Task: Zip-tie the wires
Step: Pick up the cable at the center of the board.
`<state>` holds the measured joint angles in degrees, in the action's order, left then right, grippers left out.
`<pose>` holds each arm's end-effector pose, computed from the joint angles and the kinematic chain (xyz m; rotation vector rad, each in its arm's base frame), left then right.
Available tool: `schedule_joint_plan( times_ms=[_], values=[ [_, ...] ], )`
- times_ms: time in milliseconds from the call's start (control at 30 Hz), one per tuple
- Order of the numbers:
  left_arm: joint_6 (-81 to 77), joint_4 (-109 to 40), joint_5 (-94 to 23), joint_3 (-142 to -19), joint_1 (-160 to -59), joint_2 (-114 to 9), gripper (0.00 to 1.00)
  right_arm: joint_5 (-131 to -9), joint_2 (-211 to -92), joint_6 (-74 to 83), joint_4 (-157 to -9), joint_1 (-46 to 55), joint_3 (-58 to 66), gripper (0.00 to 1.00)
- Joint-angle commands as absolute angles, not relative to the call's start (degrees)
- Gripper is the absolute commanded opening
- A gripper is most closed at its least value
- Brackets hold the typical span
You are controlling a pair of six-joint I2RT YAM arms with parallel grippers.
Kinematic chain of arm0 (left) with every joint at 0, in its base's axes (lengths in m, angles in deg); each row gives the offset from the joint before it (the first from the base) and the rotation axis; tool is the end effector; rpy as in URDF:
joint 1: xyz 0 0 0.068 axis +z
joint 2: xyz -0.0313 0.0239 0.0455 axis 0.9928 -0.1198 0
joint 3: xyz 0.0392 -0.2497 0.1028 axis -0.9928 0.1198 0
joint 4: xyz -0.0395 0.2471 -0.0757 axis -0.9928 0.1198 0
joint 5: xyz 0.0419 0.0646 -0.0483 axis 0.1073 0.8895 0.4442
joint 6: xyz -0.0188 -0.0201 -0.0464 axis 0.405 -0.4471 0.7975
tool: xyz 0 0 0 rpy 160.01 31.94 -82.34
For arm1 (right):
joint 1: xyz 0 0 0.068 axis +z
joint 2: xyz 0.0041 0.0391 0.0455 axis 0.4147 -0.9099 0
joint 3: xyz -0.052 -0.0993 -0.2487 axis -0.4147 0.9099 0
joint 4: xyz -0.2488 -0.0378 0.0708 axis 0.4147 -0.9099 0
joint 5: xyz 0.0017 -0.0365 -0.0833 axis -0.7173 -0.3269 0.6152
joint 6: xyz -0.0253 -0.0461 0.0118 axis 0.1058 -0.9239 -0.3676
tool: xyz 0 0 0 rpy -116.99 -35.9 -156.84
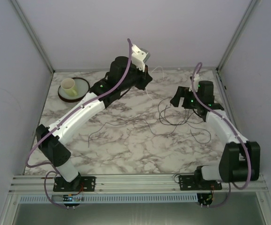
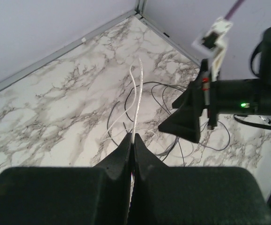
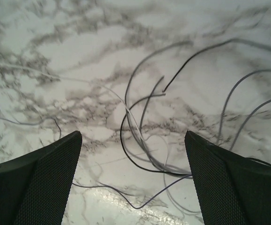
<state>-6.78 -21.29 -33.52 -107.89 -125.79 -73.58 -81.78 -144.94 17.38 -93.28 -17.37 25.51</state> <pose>0.2911 -0.2737 0.4336 0.6211 1.6536 -0.7343 0.2878 0.0480 0.2818 0.0299 2.1546 0.6376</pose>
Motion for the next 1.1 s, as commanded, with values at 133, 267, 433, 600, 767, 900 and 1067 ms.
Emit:
schedule_joint_plan(
  times_ms=[133,267,433,600,767,900,1067],
  values=[
    [-7.3,-19.1,-33.7,-109.2,-125.6,-71.1,0.0,-83.7,-156.7,15.0,-92.9,-12.2,23.7,0.9],
    [-7.1,-18.5,-32.8,-109.9,-125.6,-70.6,0.0,-82.1,-160.9,14.4,-92.7,-10.4,23.2,0.83],
    [-6.1,-16.7,-31.4,-111.6,-125.4,-69.3,0.0,-75.2,-160.5,14.7,-92.7,-10.1,24.3,0.3],
    [-4.6,-15.9,-28.7,-110.8,-123.8,-65.8,0.0,-68.5,-151.9,14.0,-93.1,-10.2,23.0,0.0],
    [-3.8,-15.4,-28.1,-107.2,-121.5,-60.8,0.0,-61.4,-145.8,12.9,-95.6,-10.1,17.5,0.0],
    [-4.4,-12.9,-26.7,-105.5,-120.4,-57.9,0.0,-55.2,-142.4,12.5,-99.1,-10.1,12.3,0.0],
    [-5.1,-10.2,-24.9,-102.4,-119.8,-54.8,0.0,-50.5,-136.8,12.4,-99.7,-10.0,7.0,0.0]
  ],
)
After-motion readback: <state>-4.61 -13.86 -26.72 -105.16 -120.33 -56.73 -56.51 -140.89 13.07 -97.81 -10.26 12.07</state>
